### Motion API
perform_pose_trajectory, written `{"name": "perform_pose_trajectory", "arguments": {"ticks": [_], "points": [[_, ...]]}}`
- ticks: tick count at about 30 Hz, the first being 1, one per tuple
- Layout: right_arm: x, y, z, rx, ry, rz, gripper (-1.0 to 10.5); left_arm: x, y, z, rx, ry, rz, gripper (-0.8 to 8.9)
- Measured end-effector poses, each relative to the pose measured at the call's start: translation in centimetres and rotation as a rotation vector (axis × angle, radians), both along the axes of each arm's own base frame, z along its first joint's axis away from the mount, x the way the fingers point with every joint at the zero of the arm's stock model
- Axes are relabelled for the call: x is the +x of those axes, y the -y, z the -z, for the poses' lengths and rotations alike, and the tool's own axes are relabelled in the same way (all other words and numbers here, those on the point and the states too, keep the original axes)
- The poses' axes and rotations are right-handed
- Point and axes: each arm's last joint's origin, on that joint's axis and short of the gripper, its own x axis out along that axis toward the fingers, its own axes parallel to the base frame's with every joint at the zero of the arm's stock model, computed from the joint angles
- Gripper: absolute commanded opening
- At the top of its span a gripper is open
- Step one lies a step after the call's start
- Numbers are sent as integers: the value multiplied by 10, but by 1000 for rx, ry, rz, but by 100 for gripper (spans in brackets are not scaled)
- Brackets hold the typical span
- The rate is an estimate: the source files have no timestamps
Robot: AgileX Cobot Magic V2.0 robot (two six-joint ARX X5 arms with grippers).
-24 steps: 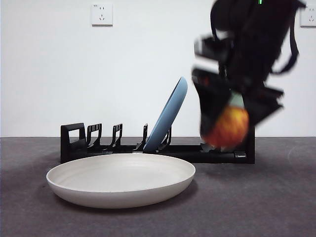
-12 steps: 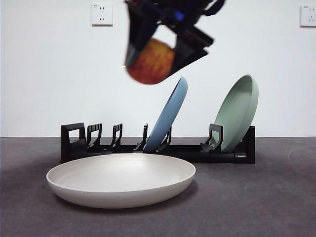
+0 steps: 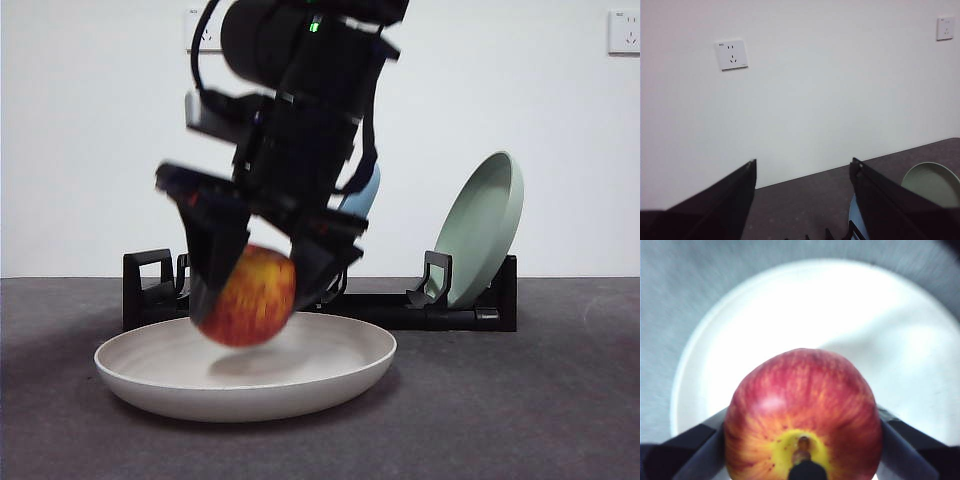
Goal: Take the yellow plate from the plate rack,put the plate on the table,take the apple from the table,put the apple in the plate
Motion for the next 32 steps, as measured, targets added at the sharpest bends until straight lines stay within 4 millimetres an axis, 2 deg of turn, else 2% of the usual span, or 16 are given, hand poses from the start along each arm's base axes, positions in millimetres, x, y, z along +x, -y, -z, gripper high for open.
{"name": "perform_pose_trajectory", "arguments": {"ticks": [4, 7, 9, 11, 14, 20, 26, 28, 32], "points": [[2, -2, 15, -35, -25, -4, -9, 0, 0, 1, 13, -7, 0, 314], [2, -2, 16, -44, -29, -11, 15, 0, 0, 1, 14, -7, 0, 314], [2, -2, 17, -52, -35, -14, 140, 0, 0, 1, 14, -7, 0, 314], [2, -2, 17, -56, -38, -15, 337, 0, 0, 1, 14, -7, 0, 314], [2, -2, 17, -57, -39, -16, 511, 0, 0, 2, 23, -12, 0, 314], [1, -1, 18, -70, -51, -17, 513, 1, 1, 5, 49, -25, 0, 314], [0, -1, 15, -66, -49, -18, 508, 6, 12, 8, 87, -45, 1, 314], [-1, -1, 5, -48, -33, -18, 508, 8, 16, 9, 102, -53, 2, 314], [-3, 4, -33, 33, 40, -16, 504, 14, 27, 12, 137, -70, 21, 314]]}}
